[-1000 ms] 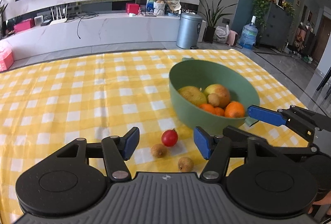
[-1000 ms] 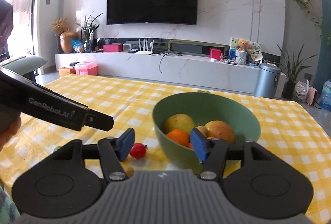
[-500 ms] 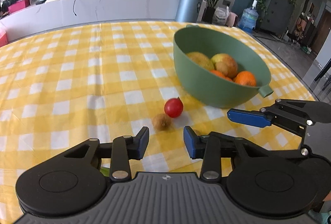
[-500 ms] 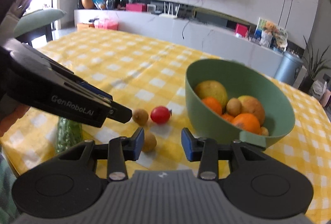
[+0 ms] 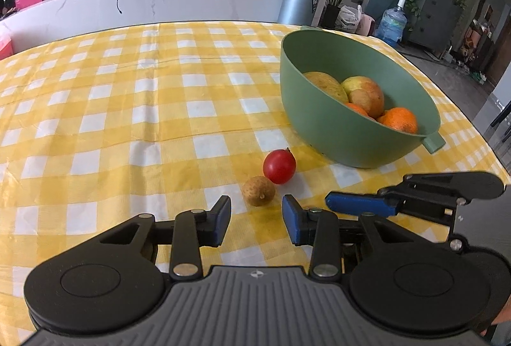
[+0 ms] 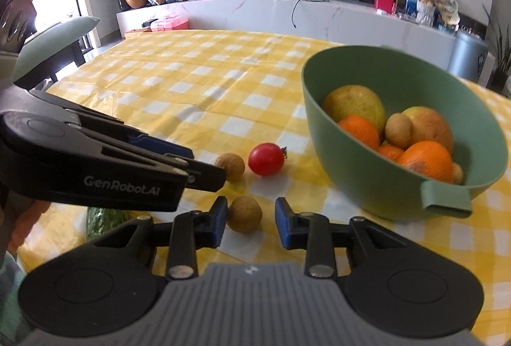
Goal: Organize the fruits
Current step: 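Grasp a brown kiwi with the left gripper while the right gripper grasps another kiwi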
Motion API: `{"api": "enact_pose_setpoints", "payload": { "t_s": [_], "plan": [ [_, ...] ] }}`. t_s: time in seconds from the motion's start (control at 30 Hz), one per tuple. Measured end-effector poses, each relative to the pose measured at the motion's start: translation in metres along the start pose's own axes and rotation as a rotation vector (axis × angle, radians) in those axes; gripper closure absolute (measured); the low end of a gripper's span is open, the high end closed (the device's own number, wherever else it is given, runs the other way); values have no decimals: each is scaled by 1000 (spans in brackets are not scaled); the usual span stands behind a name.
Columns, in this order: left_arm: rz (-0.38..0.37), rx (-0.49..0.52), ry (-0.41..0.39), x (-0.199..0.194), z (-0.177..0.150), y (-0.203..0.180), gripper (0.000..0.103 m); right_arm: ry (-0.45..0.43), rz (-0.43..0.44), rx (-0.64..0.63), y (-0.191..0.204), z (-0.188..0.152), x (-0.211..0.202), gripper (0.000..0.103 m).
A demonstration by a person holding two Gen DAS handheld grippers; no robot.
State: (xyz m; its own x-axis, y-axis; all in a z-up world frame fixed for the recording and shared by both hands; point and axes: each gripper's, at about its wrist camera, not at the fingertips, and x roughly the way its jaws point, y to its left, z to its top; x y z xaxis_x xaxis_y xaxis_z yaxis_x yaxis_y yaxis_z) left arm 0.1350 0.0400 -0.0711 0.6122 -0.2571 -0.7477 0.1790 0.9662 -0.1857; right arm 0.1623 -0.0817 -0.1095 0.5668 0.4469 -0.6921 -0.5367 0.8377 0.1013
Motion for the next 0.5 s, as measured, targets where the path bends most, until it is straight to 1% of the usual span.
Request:
{"api": "enact_pose_setpoints", "payload": {
  "t_s": [0.1, 0.17, 0.23, 0.3, 0.37, 0.5],
  "plan": [
    [-13, -17, 2, 4, 2, 2, 59, 6, 16, 3, 1, 0, 4, 74],
    [-5, -11, 4, 6, 3, 1, 59, 13, 23, -3, 3, 0, 6, 74],
    [6, -5, 6, 10, 3, 0, 59, 20, 37, -11, 5, 0, 8, 82],
    [6, -6, 8, 11, 3, 0, 59, 22, 42, -23, 7, -1, 9, 82],
    [7, -5, 5, 12, 3, 0, 63, 21, 45, -18, 6, -1, 9, 82],
    [8, -9, 1, 13, 3, 0, 66, -10, -12, 45, -4, 1, 5, 82]
  ]
}}
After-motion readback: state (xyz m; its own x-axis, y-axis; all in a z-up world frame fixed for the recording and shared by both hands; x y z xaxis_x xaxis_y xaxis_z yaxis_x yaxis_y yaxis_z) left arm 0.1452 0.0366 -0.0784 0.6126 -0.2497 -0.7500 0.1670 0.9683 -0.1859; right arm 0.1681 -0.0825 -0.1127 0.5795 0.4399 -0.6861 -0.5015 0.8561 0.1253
